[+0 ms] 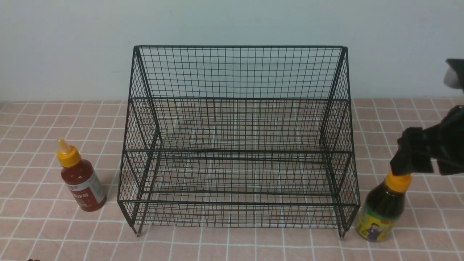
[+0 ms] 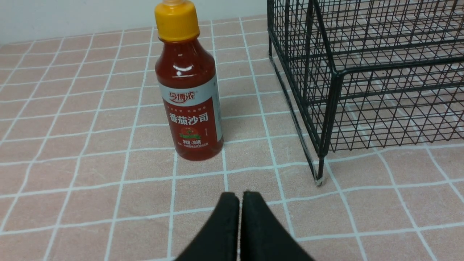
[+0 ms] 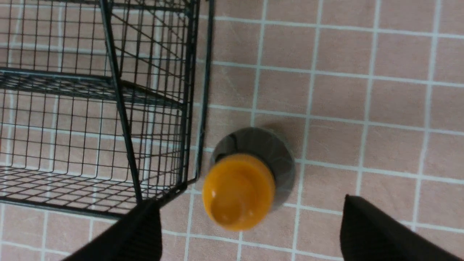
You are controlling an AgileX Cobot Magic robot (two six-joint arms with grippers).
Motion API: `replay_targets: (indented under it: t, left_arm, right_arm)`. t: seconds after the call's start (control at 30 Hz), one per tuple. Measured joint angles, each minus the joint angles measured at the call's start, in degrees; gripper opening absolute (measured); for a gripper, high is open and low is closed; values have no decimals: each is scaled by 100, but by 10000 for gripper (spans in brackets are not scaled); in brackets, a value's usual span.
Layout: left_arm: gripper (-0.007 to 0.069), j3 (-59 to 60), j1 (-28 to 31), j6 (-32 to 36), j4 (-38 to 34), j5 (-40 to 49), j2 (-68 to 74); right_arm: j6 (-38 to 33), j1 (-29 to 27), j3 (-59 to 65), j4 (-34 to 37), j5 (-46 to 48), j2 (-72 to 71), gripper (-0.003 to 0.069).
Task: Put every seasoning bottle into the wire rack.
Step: Use the right arm to grab the condiment bottle closest to it
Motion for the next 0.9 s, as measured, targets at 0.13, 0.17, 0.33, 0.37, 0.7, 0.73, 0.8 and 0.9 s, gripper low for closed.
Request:
replay_targets:
  t: [0.13, 0.17, 0.33, 0.37, 0.7, 0.73, 0.8, 0.9]
  left_arm:
    - [-7, 0, 0, 0, 0, 0, 0]
    - [-7, 0, 0, 0, 0, 0, 0]
    - [-7, 0, 0, 0, 0, 0, 0]
    - [-7, 0, 0, 0, 0, 0, 0]
    - [-7, 0, 0, 0, 0, 0, 0]
    - [-7, 0, 0, 0, 0, 0, 0]
    - [-7, 0, 0, 0, 0, 0, 0]
    - [-7, 0, 0, 0, 0, 0, 0]
  right_arm:
    - [-120, 0, -1, 96, -108, 360, 622]
    - [-138, 0, -1, 67, -163, 526, 622]
    - [-196, 0, -6, -101, -241, 947, 541]
    - [-202, 0, -6, -116, -241, 973, 526]
    - [-329, 6, -182, -203, 50, 938, 322]
    - [-329, 6, -331, -214, 215, 826, 322]
    - [-330, 6, -499, -220, 436, 669, 322]
    - [-330, 6, -1029, -317, 805, 297, 322]
